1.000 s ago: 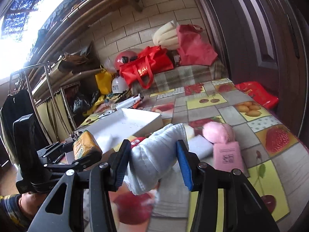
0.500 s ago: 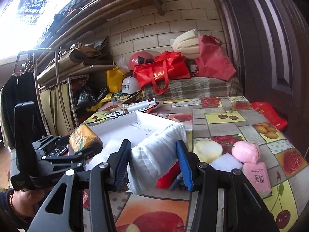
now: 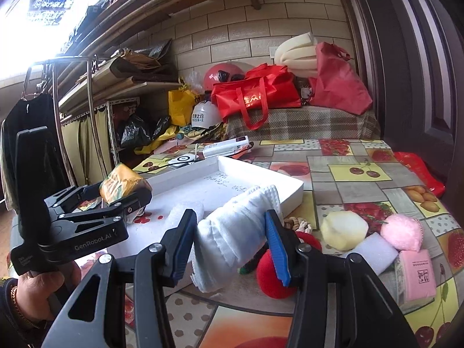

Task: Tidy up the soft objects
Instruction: 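Lower both items into the white box and open both tools, then move both tools back over the remaining soft items on the table, then grasp the red plush toy with the left tool while the right tool grasps the pink tissue pack, then carry both items over the white box and open both tools to drop them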

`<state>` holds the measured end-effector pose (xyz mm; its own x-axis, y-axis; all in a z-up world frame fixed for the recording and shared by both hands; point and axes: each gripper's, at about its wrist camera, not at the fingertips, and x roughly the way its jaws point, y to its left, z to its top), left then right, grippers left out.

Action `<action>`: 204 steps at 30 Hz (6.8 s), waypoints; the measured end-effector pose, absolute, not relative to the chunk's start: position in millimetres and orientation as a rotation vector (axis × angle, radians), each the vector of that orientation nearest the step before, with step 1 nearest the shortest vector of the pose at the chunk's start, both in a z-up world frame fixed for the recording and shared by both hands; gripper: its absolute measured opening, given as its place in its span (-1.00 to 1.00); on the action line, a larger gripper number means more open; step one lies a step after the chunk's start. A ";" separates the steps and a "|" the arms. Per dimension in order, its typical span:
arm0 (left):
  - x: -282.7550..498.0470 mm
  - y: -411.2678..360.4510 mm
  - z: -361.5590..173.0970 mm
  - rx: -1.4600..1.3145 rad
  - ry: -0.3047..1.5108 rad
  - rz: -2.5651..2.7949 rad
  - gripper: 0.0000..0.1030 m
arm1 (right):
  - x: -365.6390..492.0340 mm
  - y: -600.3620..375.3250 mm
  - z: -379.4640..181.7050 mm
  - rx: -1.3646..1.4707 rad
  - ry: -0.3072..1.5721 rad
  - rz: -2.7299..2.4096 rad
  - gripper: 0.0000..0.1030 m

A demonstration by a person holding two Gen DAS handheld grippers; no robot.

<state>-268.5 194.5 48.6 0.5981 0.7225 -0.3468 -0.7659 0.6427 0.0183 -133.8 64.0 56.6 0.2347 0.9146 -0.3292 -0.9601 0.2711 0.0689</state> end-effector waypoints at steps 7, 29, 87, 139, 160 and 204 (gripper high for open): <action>-265.8 207.9 50.2 -0.116 0.332 0.876 0.50 | -145.8 83.2 55.8 -0.202 0.308 1.291 -0.06; -270.4 255.5 49.0 -0.217 0.321 0.955 0.51 | -146.0 149.3 56.7 -0.216 0.346 1.273 -0.02; -105.2 66.4 1.7 -0.184 0.908 0.073 0.99 | 18.0 -46.9 50.3 0.016 0.589 0.881 1.00; -93.3 109.0 34.5 0.108 0.752 0.479 0.70 | 35.7 6.5 15.4 -0.200 0.841 0.975 0.51; -106.5 92.7 28.9 0.108 0.709 0.394 -0.19 | 34.9 -4.7 25.0 -0.113 0.785 0.989 -0.04; -221.4 112.4 56.7 0.078 0.311 0.614 -0.23 | -97.0 -18.9 73.7 -0.035 0.214 1.130 -0.04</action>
<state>-221.4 112.4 56.7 0.7722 0.5780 -0.2638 -0.5547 0.8158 0.1636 -97.0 -18.9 73.7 0.4082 0.8935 -0.1873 -0.9002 0.4281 0.0799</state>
